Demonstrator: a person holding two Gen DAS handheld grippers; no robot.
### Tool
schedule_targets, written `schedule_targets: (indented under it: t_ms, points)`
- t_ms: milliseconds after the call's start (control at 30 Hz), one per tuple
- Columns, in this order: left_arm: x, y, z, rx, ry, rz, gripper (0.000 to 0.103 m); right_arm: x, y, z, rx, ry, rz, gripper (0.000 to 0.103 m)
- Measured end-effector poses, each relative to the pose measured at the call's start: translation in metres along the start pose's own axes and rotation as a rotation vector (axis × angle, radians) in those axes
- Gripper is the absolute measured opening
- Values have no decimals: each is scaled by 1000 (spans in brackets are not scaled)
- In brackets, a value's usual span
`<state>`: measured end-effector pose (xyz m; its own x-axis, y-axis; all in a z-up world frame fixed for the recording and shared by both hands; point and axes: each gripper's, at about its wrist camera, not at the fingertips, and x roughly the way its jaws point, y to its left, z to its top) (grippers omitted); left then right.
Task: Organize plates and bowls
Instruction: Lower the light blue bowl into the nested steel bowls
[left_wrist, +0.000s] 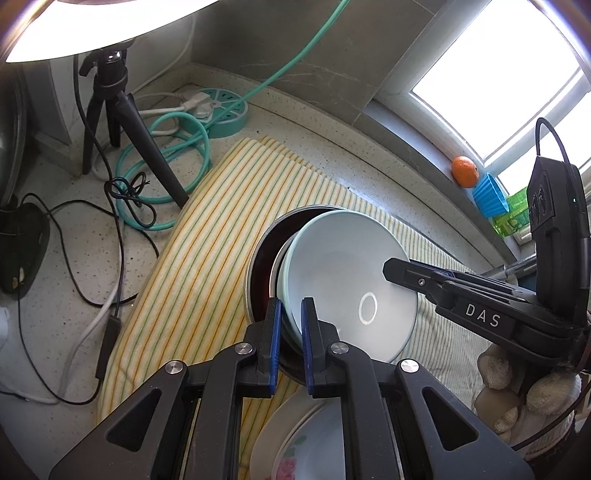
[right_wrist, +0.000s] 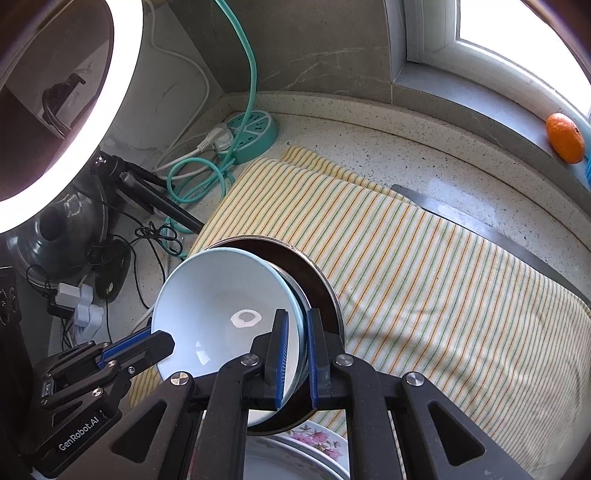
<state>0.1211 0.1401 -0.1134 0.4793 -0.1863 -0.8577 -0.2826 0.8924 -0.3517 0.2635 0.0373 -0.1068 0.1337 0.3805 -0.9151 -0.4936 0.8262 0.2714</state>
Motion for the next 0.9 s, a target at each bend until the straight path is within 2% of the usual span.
schedule_targets:
  t_ms: [633, 900]
  points:
    - [1, -1, 1, 11, -3, 9, 9, 4, 1, 0, -23, 3, 0, 12]
    - [-11, -2, 0, 35, -48, 48, 9, -12, -3, -2, -6, -39, 14, 12]
